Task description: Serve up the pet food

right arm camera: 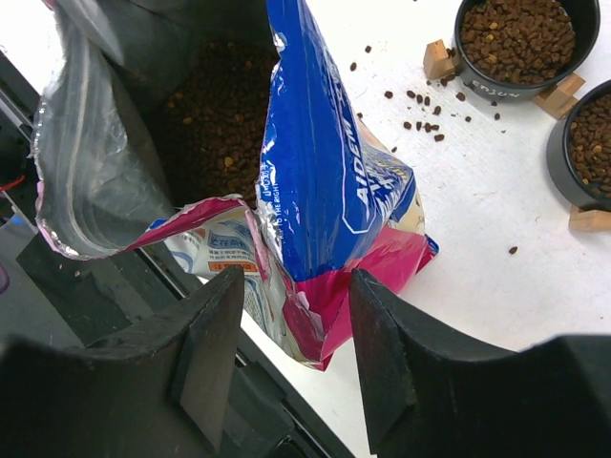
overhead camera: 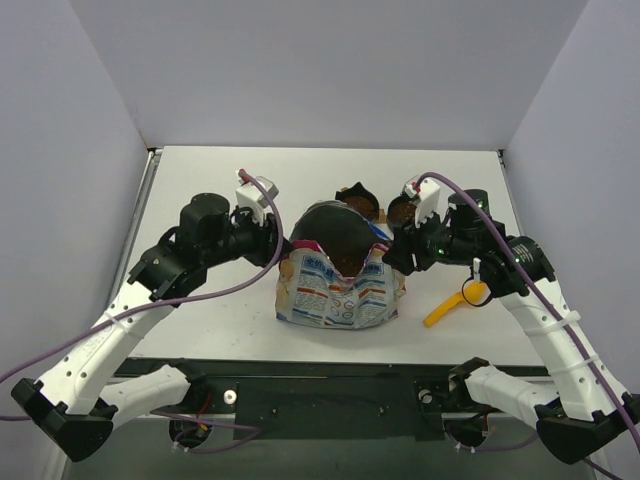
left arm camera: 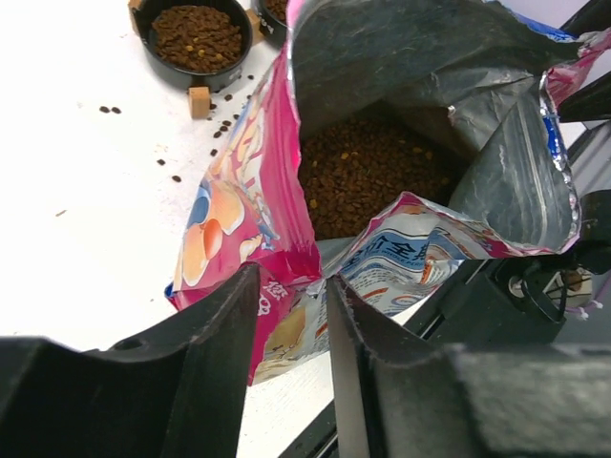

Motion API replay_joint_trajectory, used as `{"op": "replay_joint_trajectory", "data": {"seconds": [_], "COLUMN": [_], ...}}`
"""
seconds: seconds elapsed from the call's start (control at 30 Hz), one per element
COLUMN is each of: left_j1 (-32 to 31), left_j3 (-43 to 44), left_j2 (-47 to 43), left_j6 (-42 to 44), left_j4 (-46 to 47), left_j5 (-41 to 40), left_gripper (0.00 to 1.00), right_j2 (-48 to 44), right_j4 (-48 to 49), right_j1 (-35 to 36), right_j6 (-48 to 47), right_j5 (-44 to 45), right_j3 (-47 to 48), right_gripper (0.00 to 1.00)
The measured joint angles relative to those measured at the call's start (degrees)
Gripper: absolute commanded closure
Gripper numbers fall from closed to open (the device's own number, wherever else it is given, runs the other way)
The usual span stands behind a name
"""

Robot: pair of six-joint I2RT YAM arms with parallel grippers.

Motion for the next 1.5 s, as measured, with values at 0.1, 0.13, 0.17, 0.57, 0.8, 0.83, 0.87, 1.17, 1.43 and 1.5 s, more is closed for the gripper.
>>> {"op": "replay_joint_trajectory", "data": {"seconds": [0.1, 0.13, 0.17, 0.57, 0.8, 0.83, 0.87, 1.17, 1.43, 1.5], "left_j1": [-0.1, -0.1, -0.1, -1.5, -1.6, -1.6, -1.6, -1.7, -2.1, -2.1], "left_j3": [-0.1, -0.1, -0.3, -8.9, -9.7, -9.8, -9.9, -9.9, -9.8, -9.8], "left_j2": [-1.3, -1.9, -2.6, -4.5, -4.5, -4.9, -5.4, -8.9, -8.8, -7.0], "left_j6": [1.4, 1.6, 1.8, 5.7, 8.7, 8.7, 8.8, 6.0, 5.4, 7.0], "left_j4": [-0.1, 0.0, 0.1, 10.6, 12.4, 12.5, 12.4, 11.2, 13.6, 14.3], "left_j5": [-1.4, -1.4, -1.6, 2.8, 1.9, 1.5, 1.1, -1.2, 2.4, 3.9], "left_gripper": [0.43, 0.41, 0.40, 0.54, 0.96, 1.00, 1.00, 0.43, 0.37, 0.41], "right_j2": [0.0, 0.0, 0.0, 0.0, -0.3, -0.5, -0.8, -3.8, -4.2, -4.0], "right_j4": [0.1, 0.1, 0.1, 0.1, 0.7, 0.9, 1.0, 1.0, 1.6, 1.6], "right_j1": [0.0, 0.0, 0.0, 0.0, -0.8, -1.3, -1.8, -2.4, -2.7, -2.7], "right_j6": [0.0, 0.0, 0.0, 0.4, 0.0, 0.1, 0.2, 0.6, 2.5, 2.6], "right_j5": [0.6, 0.7, 0.7, 0.7, 1.4, 1.4, 1.5, 3.4, 3.1, 3.0], "right_j3": [0.0, 0.0, 0.0, 0.0, -0.7, -1.1, -1.4, -3.1, -3.5, -3.5], "right_gripper": [0.57, 0.57, 0.57, 0.55, 1.00, 1.00, 1.00, 1.00, 1.00, 1.00]}}
